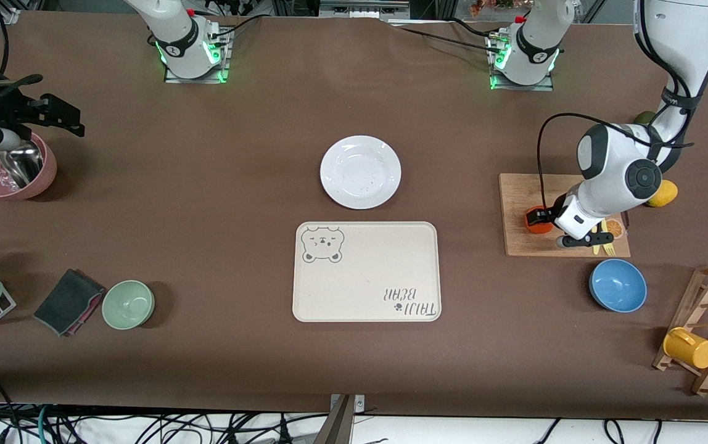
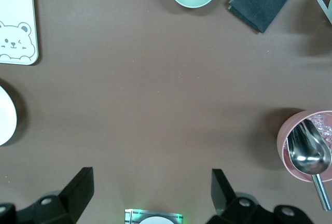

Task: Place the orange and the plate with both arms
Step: 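Close the left gripper on the orange and lift it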

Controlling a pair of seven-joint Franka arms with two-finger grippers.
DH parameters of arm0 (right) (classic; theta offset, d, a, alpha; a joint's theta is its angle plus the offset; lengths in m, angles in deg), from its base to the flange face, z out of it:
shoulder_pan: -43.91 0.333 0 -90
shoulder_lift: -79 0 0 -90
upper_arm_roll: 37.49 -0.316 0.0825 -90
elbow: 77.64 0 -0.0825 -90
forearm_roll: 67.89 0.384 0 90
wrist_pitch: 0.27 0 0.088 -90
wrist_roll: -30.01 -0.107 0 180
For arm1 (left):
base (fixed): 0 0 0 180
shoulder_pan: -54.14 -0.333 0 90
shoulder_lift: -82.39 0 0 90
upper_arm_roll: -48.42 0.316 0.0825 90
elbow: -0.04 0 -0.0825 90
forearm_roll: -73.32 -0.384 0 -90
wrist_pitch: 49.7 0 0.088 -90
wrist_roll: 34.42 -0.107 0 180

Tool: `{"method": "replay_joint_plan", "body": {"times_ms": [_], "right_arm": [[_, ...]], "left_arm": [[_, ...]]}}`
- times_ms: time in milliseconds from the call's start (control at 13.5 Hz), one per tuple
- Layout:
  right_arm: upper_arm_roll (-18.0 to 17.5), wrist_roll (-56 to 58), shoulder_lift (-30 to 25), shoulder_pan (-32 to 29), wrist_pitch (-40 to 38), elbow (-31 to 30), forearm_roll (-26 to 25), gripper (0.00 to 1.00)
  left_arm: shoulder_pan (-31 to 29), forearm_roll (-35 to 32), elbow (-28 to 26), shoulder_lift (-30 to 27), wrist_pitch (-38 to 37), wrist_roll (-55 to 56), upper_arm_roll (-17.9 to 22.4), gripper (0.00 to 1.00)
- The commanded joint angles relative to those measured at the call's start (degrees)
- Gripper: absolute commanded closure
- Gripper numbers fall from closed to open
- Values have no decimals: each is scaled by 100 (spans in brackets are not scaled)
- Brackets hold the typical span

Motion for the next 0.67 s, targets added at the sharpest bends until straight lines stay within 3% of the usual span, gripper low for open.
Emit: {"method": "replay_joint_plan", "body": {"times_ms": [0, 223, 445, 594], "right_arm": [[45, 35, -5, -13, -86, 73, 79, 0], [36, 26, -5, -13, -86, 81, 70, 0], [27, 26, -5, -4, -86, 82, 70, 0], [18, 26, -5, -13, -86, 73, 70, 0]], "left_arm": [[-22, -55, 4, -103, -13, -62, -9, 100], [205, -3, 48, -621, -171, 61, -61, 100], [662, 611, 57, -973, -207, 482, -306, 100], [1223, 639, 83, -1027, -172, 1260, -439, 100]]}}
